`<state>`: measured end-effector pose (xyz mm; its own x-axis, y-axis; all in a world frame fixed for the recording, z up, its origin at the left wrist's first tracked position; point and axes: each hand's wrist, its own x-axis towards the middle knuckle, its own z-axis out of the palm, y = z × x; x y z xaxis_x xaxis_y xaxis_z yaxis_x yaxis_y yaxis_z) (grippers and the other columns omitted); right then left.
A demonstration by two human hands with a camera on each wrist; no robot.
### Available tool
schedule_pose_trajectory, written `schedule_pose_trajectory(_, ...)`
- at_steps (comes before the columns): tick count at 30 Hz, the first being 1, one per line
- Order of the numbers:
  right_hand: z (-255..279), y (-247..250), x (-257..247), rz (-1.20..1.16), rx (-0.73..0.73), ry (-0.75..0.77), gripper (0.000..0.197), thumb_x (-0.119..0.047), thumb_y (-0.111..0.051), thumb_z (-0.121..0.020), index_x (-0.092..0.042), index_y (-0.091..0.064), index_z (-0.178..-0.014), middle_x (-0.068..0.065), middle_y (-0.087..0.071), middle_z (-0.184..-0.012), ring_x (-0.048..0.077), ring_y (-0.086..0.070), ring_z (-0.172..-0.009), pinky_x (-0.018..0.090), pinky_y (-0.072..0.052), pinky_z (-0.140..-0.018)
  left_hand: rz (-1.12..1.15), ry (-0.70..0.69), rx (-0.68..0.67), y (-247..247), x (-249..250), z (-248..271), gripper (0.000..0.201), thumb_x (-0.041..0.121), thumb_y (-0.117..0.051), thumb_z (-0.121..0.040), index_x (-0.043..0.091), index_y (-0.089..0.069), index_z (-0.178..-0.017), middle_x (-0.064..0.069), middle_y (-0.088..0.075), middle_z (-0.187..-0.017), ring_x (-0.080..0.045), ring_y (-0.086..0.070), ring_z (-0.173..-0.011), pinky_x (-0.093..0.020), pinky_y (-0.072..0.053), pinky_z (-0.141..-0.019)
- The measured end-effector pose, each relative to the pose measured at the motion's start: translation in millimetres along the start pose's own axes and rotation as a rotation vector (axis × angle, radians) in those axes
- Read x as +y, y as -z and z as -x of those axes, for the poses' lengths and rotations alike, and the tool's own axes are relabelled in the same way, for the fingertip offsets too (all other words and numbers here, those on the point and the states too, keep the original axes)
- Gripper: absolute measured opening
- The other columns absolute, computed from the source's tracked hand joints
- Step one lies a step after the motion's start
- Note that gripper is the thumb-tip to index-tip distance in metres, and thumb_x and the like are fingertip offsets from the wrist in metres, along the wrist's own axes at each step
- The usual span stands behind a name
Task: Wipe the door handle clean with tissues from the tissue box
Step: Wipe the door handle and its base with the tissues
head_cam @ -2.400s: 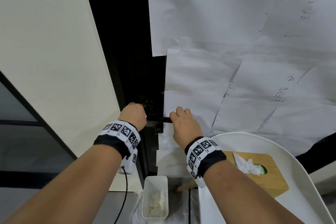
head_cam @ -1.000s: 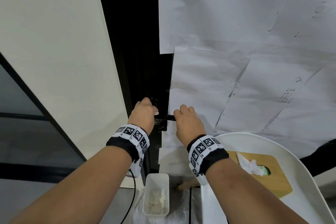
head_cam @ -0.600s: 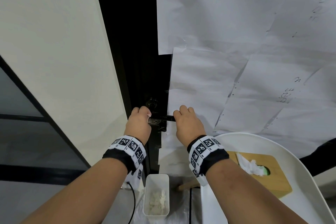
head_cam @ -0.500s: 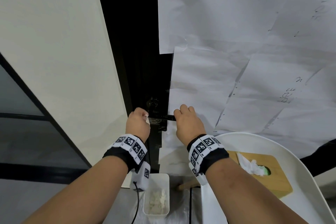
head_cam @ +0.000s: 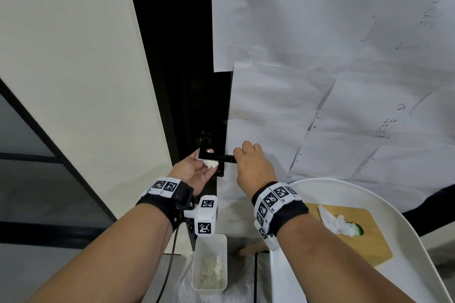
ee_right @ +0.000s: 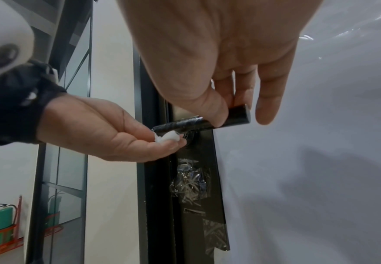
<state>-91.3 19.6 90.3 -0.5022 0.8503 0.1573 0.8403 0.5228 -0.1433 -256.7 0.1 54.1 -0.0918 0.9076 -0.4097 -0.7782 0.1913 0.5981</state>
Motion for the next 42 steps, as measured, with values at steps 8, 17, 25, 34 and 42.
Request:
schedule_pose_trajectory(8, 0, 1, 1, 0.004, 0.0, 0.004, 0.035, 0.009, -0.043, -0.071, -0.009, -0.048, -0.1, 0.009, -0.044, -0.108, 0.027, -0.039, -0.099, 0.034, -0.041, -0.06, -0.049, -0.071, 0.059, -5, -3, -3, 0.06, -0.018, -0.032, -0.091, 0.016, -0.042, -0.14, -0.005, -0.064, -0.104, -0.018, -0.062, -0.098, -0.033, -0.054, -0.08)
schedule_pose_trajectory(17, -1, 0, 3, -0.007, 0.001, 0.01, 0.036, 0.01, -0.043, -0.069, -0.01, -0.048, -0.098, 0.008, -0.044, -0.107, 0.026, -0.039, -0.098, 0.033, -0.04, -0.06, -0.339, -0.331, 0.498, -6, -10, -1, 0.029, -0.009, -0.056, -0.086, 0.012, -0.069, -0.102, -0.012, -0.069, -0.102, -0.023, -0.067, -0.092, -0.031, -0.056, -0.077)
schedule_pose_trajectory(25, -2, 1, 1, -0.008, -0.009, 0.003, 0.034, 0.009, -0.044, -0.069, -0.011, -0.047, -0.096, 0.009, -0.044, -0.107, 0.027, -0.039, -0.098, 0.036, -0.046, -0.063, -1.163, -0.806, 0.414, -13, 8, 12, 0.015, 0.028, -0.066, -0.088, 0.022, -0.073, -0.1, 0.004, -0.067, -0.097, -0.011, -0.063, -0.088, -0.023, -0.049, -0.084)
schedule_pose_trajectory(34, -1, 1, 1, -0.001, 0.002, 0.008, 0.036, 0.009, -0.041, -0.07, -0.01, -0.048, -0.099, 0.009, -0.044, -0.107, 0.028, -0.039, -0.097, 0.036, -0.046, -0.063, -2.114, -0.581, 0.227, -37, 20, 12, 0.018, 0.0, -0.051, -0.085, 0.008, -0.066, -0.087, -0.007, -0.041, -0.112, -0.025, -0.045, -0.098, -0.033, -0.048, -0.075)
schedule_pose_trajectory(42, 1, 4, 5, 0.003, -0.006, 0.028, 0.037, 0.01, -0.041, -0.072, -0.01, -0.048, -0.102, 0.009, -0.044, -0.107, 0.026, -0.039, -0.096, 0.032, -0.035, -0.06, -2.204, -0.662, 0.309, -47, 20, 16, 0.02, -0.002, -0.052, -0.084, 0.003, -0.068, -0.095, -0.011, -0.048, -0.111, -0.026, -0.051, -0.092, -0.03, -0.048, -0.069)
